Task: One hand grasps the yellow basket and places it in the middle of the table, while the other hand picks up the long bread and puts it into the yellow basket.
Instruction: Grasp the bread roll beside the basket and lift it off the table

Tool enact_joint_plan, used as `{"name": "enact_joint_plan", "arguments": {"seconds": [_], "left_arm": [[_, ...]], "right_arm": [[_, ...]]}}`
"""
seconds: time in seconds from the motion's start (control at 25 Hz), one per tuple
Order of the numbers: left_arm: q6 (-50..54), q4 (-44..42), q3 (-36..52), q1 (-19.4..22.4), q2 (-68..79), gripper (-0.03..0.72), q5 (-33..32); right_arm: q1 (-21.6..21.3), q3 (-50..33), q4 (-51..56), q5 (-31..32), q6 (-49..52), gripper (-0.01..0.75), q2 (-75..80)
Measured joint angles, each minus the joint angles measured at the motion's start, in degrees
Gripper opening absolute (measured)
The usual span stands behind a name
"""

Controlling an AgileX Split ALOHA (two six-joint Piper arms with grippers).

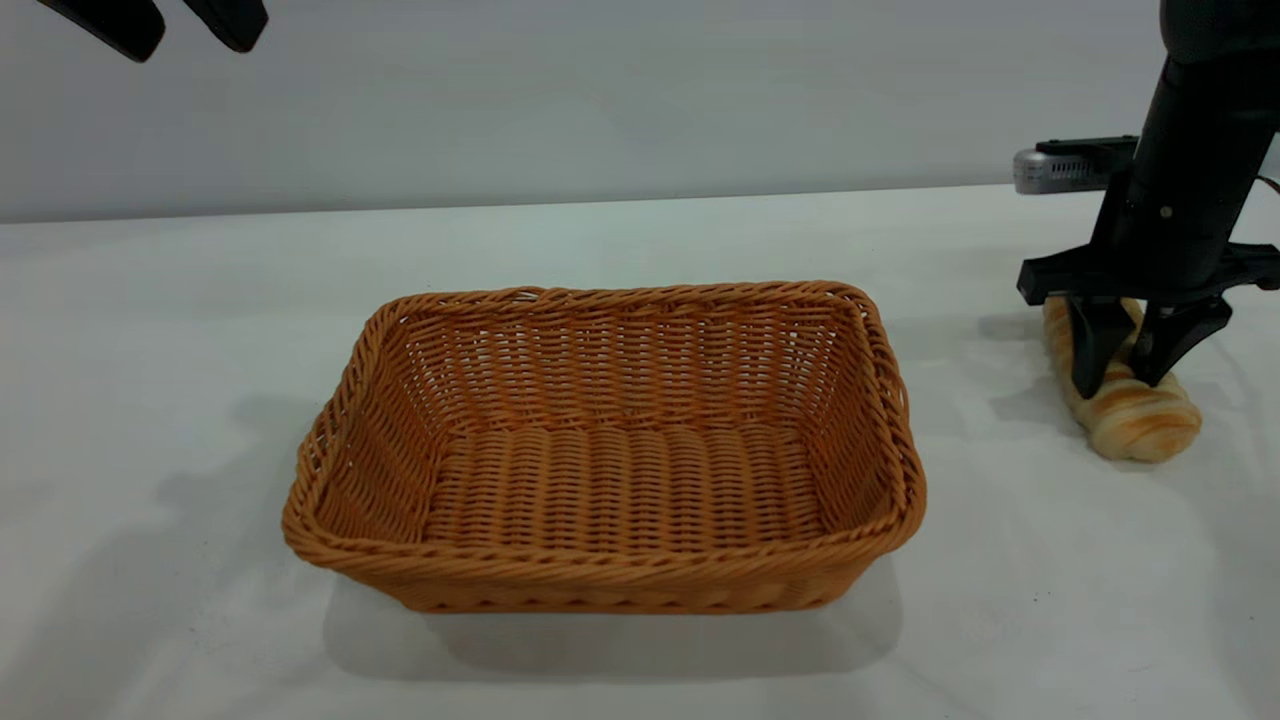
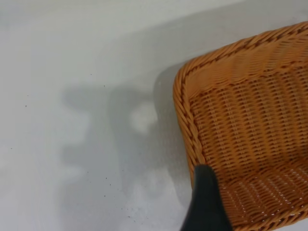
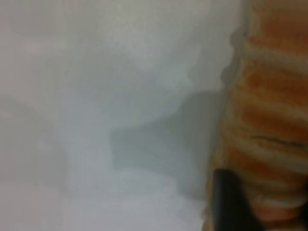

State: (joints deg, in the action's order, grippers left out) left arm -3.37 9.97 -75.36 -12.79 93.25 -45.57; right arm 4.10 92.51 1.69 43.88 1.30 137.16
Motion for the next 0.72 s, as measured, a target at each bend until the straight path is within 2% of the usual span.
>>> {"name": "enact_joint_plan", "arguments": {"seconds": [0.16, 0.28, 0.72], "left_arm": [[0.0, 0.0, 0.0, 0.0, -0.1, 0.581, 0.0], [-0.1, 0.0, 0.0, 0.0, -0.2, 0.581, 0.0], [-0.2, 0.0, 0.0, 0.0, -0.3, 0.581, 0.0]], "right_arm": [[0.0, 0.1, -1.3, 0.3, -0.2, 0.136, 0.3], [0.0, 0.4, -2.6, 0.9, -0.2, 0.051, 0.3], [0.0, 0.7, -4.3, 4.9, -0.2, 0.031, -5.2]]}}
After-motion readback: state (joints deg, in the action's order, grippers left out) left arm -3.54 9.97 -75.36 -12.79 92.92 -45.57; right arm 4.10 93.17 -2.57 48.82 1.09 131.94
